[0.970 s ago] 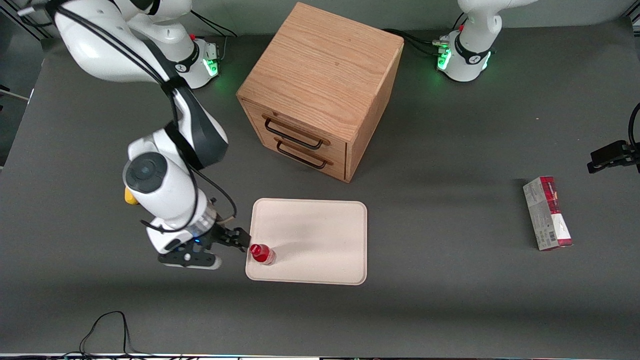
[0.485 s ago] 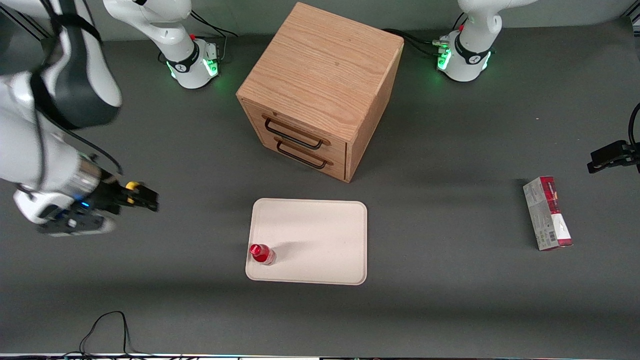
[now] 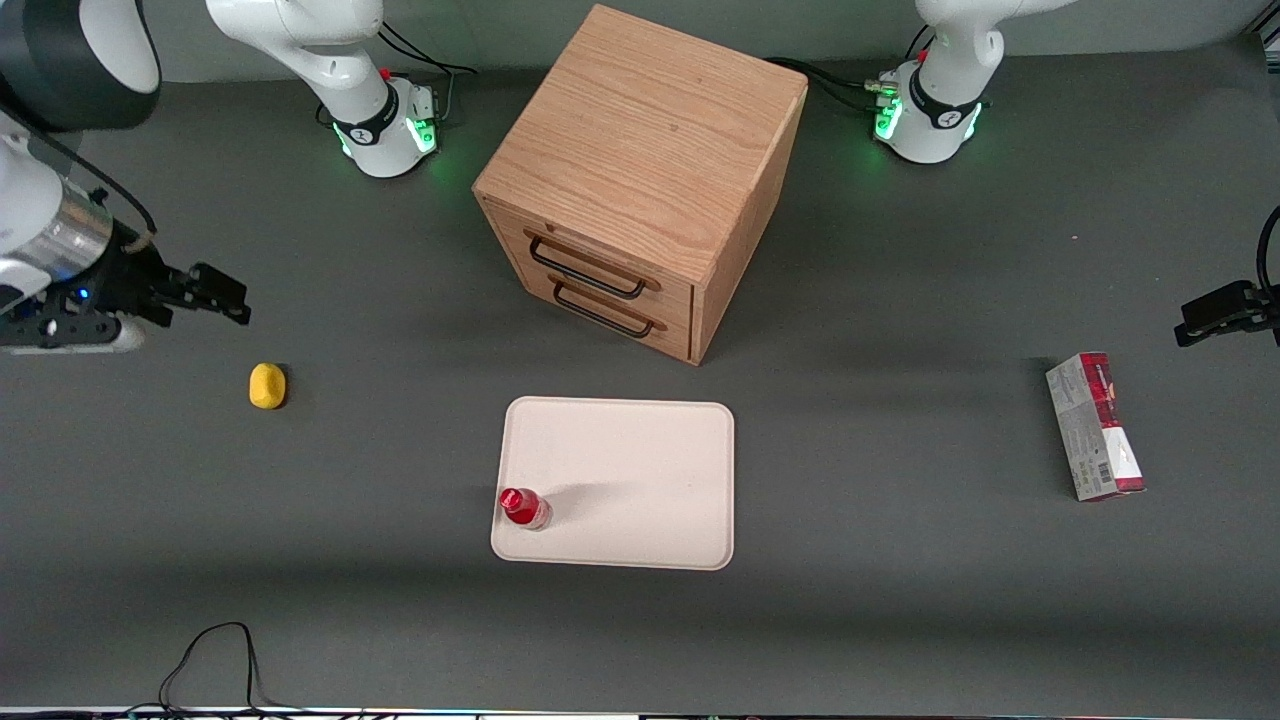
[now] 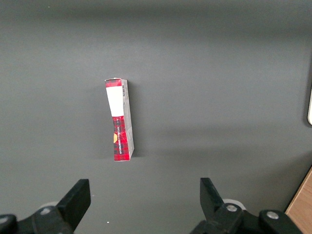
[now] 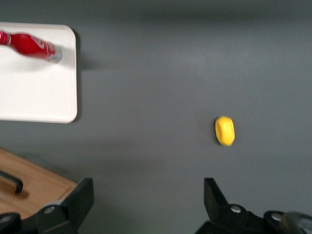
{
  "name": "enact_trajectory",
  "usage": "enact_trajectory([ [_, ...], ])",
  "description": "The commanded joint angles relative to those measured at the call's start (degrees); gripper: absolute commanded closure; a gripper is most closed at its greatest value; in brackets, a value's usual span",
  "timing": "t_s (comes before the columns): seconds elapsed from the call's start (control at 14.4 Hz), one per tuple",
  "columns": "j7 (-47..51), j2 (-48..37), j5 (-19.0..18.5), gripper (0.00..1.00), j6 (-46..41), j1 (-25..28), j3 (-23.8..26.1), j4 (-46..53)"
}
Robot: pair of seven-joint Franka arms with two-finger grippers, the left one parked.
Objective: Place coke bottle on tray
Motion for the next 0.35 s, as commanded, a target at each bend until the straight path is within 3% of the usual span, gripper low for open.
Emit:
enact_trajectory([
  [0.0,-0.65,-5.52,1.6,0.0,-2.7,0.92,-1.09,-2.53],
  [0.28,-0.13,-6.94,1.78,0.0,-4.29,0.92,-1.09,-2.53],
])
